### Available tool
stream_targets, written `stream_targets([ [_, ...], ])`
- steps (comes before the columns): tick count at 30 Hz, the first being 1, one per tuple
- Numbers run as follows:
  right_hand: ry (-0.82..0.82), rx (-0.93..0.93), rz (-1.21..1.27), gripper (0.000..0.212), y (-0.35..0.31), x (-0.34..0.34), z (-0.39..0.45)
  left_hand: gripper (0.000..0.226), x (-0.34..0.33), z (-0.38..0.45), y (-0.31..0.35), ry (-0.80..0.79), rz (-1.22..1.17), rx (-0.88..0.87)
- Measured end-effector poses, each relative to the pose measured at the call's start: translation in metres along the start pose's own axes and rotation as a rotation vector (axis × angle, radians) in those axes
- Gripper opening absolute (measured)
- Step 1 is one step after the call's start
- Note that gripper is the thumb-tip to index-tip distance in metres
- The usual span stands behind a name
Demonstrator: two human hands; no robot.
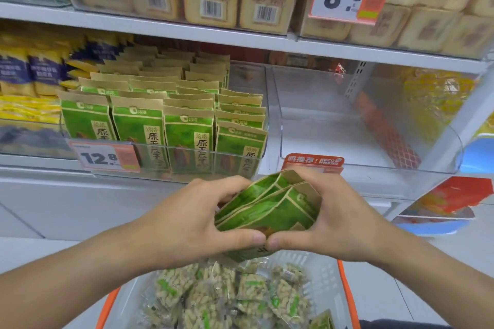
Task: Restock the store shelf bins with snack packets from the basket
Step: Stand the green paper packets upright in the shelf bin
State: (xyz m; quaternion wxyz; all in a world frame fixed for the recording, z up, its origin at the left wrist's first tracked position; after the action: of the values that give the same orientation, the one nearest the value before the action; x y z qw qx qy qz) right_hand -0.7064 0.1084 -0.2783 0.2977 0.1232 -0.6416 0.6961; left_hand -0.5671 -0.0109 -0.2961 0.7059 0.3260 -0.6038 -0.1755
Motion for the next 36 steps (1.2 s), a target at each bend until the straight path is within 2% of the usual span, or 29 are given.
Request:
stream_targets([
  [4, 0.080, 0.100, -0.065, 0.051, -0.010, 0.003, 0.005, 0.047, 0.006, -0.001, 0.002, 0.063, -0.055, -0.039],
  [8, 0.255, 0.230, -0.151, 0.051, -0.033, 0.025, 0.004, 0.041, 0.023, -0.003, 0.010, 0.303, -0.118, -0.104],
  [12, 0.585, 0.431, -0.258, 0.052, -0.060, 0.064, -0.005, 0.045, 0.051, 0.001, 0.002, 0.611, 0.129, -0.116],
  [14, 0.697, 0.530, -0.382, 0.051, -0.071, 0.071, -0.003, 0.047, 0.061, 0.006, -0.008, 0.694, 0.260, -0.119],
  [16, 0.763, 0.569, -0.460, 0.049, -0.073, 0.077, 0.006, 0.047, 0.062, 0.011, -0.022, 0.708, 0.361, -0.102],
  [20, 0.728, 0.544, -0.620, 0.050, -0.064, 0.084, 0.040, 0.043, 0.054, 0.013, -0.043, 0.661, 0.523, -0.080],
  [27, 0.541, 0.500, -0.808, 0.052, -0.050, 0.077, 0.098, 0.049, 0.051, 0.010, -0.052, 0.647, 0.531, -0.089],
  [31, 0.464, 0.371, -0.831, 0.054, -0.044, 0.080, 0.125, 0.053, 0.050, 0.011, -0.055, 0.624, 0.560, -0.076],
  [36, 0.397, 0.267, -0.742, 0.049, -0.038, 0.069, 0.150, 0.054, 0.049, 0.012, -0.057, 0.620, 0.565, -0.066],
])
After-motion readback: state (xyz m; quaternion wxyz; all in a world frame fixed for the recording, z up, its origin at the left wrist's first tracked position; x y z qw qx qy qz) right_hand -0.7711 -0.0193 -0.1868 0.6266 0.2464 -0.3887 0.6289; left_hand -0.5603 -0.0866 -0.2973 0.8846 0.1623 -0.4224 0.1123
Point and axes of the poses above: each hand's wrist, its own z-axis towards the middle knuckle, its own x-axis out of the back of the hand, y = z × x, the point moved 5 cm from there along z, towards the middle knuckle, and after that the axes turned 8 degrees about z, right-handed, at the moved point
